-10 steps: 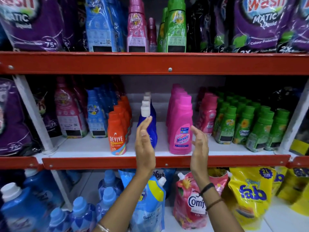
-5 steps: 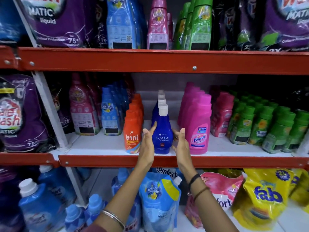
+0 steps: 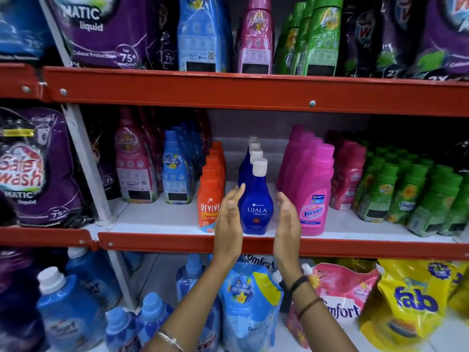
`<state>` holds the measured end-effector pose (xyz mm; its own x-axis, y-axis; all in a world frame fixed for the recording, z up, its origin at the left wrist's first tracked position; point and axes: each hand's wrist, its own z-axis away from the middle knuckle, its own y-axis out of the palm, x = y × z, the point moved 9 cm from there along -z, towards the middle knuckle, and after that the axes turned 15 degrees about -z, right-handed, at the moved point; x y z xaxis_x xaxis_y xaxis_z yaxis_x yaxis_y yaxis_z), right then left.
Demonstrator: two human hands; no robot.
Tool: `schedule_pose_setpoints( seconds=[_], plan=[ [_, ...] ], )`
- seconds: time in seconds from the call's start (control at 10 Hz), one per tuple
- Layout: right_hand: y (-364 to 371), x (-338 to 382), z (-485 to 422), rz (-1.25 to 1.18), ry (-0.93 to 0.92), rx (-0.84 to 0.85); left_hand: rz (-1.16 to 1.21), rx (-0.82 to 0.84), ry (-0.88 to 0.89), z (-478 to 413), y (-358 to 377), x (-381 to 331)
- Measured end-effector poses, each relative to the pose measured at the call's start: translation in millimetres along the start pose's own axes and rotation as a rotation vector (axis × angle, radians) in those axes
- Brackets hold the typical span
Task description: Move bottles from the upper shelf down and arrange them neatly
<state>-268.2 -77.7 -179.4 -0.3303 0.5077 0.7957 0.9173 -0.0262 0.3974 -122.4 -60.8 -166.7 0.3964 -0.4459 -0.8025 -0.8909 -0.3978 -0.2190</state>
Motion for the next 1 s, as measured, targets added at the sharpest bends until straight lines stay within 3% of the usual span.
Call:
schedule_pose_setpoints(
  seconds=[0.1,0.2,0.3,0.5,1.0],
  plan=[
    [20,6,19,-0.104,-0.080,0.049,-0.007,-0.257,0.160,12,-45,-18],
    [54,-13,29,-0.085,0.005,0.178,-0.031,-0.323,0.075,6,-73,3],
    [82,-35,32,0.035,0.130,0.269,-0.036,-0.207,-0.093,-6,-75,33],
    [104,-61,22,0.023,0.277,0.258,-0.010,-0.037,-0.117,-19,-68,51],
    [102,-60,21,-0.015,0.269,0.231,-0.040,0.009,-0.100,-18,-77,49]
  ],
)
